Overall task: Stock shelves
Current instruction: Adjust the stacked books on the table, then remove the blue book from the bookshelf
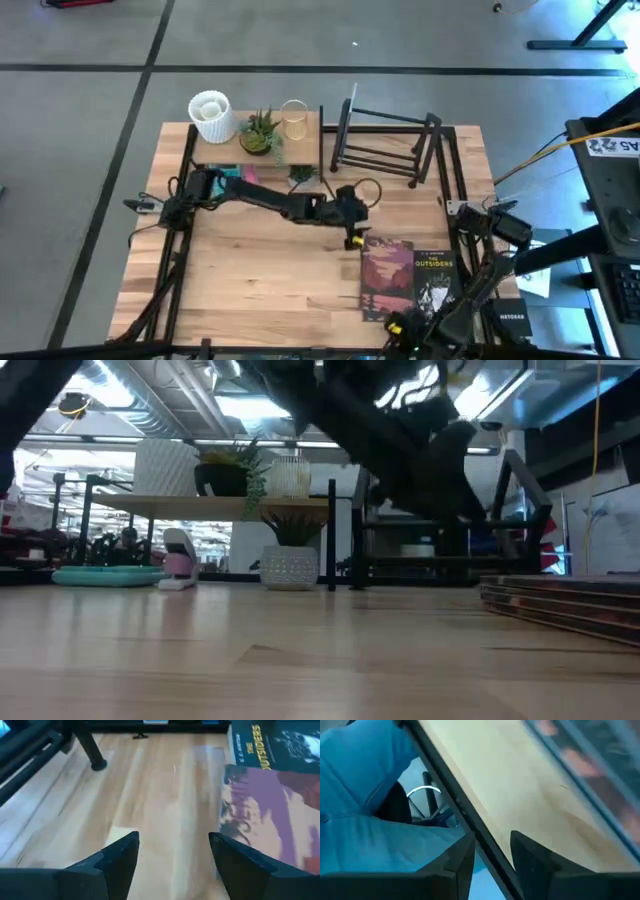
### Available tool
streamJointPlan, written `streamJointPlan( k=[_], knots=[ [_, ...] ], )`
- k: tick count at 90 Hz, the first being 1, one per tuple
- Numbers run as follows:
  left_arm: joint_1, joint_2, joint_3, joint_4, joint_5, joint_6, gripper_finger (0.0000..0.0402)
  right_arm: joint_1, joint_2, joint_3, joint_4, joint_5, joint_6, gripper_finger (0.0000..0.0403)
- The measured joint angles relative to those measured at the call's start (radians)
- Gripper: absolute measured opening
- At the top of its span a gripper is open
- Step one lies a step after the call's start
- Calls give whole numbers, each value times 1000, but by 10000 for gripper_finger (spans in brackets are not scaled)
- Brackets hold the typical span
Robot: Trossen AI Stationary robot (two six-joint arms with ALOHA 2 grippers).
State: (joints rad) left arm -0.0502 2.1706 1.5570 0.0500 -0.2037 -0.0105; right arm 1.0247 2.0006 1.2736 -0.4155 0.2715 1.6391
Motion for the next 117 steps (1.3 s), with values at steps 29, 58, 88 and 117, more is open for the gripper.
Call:
streamJointPlan(
  k=[29, 58, 88, 117],
  knots=[
    [20, 121, -1, 108, 100, -12, 94, -35, 35, 4, 17, -35, -54, 110],
    [6, 149, 0, 48, 275, -65, 35, -35, 38, 4, -4, -20, -46, 110],
    [-44, 128, 0, -38, 158, -3, 31, -36, 42, 22, -19, -9, -40, 110],
    [-103, -111, -6, -374, -172, 67, 31, -38, 44, 277, -313, 369, -269, 110]
  ],
)
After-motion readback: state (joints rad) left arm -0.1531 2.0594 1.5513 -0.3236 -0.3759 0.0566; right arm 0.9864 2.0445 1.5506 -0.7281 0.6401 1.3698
